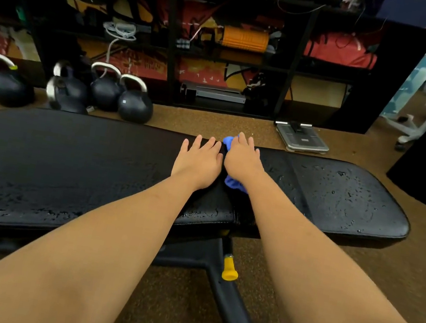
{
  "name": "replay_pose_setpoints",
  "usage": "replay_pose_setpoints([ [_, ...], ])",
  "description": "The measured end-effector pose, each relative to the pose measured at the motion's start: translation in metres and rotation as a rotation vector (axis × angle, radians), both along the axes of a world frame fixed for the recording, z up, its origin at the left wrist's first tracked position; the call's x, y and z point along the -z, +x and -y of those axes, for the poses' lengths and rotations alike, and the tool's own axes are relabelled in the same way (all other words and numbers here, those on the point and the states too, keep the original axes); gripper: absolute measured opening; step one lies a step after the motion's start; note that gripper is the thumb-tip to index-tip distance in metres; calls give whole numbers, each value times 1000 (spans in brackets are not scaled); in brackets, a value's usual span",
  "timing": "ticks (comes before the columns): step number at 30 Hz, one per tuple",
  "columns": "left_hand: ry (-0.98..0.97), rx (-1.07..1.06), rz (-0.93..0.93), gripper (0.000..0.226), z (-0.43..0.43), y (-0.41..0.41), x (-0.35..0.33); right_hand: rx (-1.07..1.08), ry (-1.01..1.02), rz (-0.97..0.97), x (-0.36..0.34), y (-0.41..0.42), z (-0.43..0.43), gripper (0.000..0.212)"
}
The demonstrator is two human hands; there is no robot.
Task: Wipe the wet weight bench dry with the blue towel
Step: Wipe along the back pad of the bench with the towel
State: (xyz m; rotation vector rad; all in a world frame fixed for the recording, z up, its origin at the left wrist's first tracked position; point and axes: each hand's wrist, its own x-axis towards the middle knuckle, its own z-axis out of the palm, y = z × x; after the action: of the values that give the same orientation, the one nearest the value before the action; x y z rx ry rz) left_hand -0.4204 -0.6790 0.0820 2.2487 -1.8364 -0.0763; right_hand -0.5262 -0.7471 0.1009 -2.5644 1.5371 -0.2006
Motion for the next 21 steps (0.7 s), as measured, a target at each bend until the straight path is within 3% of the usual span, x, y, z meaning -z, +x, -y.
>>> replay_pose_setpoints([
  [4,13,-6,0,54,0,-1,-1,-38,-43,56,-3,-21,-30,37],
  [11,94,3,17,56,-2,-1,-7,-122,-176,88,6,-80,-133,39],
  [14,108,8,5,55,-1,0,-8,-97,-109,78,4,-70,-115,31],
  [21,109,29,15,54,-2,1,-6,-41,-79,-100,-9,-10,-5,34],
])
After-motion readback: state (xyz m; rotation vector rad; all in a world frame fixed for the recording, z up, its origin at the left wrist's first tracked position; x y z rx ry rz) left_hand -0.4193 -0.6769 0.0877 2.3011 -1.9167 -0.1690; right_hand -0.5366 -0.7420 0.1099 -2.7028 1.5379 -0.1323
